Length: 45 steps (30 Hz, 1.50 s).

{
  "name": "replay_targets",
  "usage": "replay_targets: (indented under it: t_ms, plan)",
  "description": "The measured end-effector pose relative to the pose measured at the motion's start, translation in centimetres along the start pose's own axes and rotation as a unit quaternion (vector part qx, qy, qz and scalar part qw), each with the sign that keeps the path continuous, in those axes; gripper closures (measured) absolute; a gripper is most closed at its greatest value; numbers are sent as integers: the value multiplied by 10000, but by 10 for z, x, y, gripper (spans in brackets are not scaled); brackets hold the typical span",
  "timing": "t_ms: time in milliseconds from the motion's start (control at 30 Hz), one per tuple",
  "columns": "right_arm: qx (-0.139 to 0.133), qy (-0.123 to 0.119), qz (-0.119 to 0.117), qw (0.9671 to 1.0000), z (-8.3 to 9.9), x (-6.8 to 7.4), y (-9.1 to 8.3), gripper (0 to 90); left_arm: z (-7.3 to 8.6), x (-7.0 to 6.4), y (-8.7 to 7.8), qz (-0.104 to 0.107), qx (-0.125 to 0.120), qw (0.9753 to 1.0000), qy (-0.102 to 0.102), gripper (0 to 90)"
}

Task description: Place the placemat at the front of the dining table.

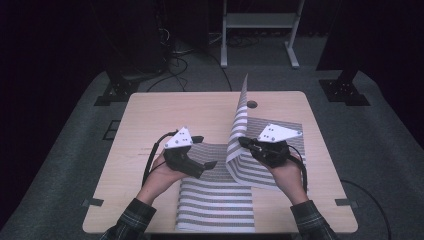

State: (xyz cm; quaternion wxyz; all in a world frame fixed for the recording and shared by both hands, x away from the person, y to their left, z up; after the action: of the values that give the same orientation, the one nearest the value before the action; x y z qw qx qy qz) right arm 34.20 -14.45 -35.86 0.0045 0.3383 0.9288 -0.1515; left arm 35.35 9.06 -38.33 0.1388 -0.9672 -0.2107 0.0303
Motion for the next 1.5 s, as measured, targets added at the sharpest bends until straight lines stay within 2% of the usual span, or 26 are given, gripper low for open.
replay_targets:
  t_ms: [133,400,600,867,933,967,1100,1200,1233,1267,1300,1500]
  plan:
    - [14,-98,-139,9999,-2,11,4,883,-3,-2,4,33,10,10000,48,44]
    - [36,-197,-295,9994,-5,22,8,883,-5,-3,15,106,25,9999,-33,52]
    - [23,-209,-340,9992,-5,25,10,883,-5,-2,26,136,69,9997,-171,66]
    - [18,-211,-348,9992,-5,25,9,883,-2,-3,39,193,194,9992,-292,147]
    - [16,-209,-359,9991,-5,25,9,883,-2,-3,40,181,215,9992,-298,188]
    - [10,-209,-354,9992,-5,25,9,883,-2,-3,40,184,220,9991,-306,238]
    - [-3,-176,-389,9991,-4,24,8,882,-3,-3,39,154,264,9991,-308,289]
    - [10,-201,-417,9989,-4,26,10,879,-2,-4,40,118,338,9989,-297,400]
    - [18,-206,-401,9990,-3,26,10,875,-2,-4,39,134,345,9988,-326,400]
    - [24,-196,-380,9991,-2,26,11,869,-2,-5,39,128,363,9987,-322,460]
    - [24,-196,-380,9991,-2,26,11,869,-2,-6,39,142,358,9987,-324,460]
    - [25,-108,-376,9992,1,22,13,817,-2,-8,40,103,495,9983,-284,641]
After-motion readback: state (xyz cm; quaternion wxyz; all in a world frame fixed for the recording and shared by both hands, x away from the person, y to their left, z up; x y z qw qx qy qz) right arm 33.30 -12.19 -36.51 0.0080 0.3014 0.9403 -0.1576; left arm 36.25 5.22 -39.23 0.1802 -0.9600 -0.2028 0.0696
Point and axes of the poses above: each handheld gripper's, and its own axes: y roughly forward along the jaws, z roughly out of its underside, x roughly to its left, the point moved 3 cm from there along y, roughly forward along the jaws, and after that the axes turned 8 degrees about -x, right-handed, at the moved point
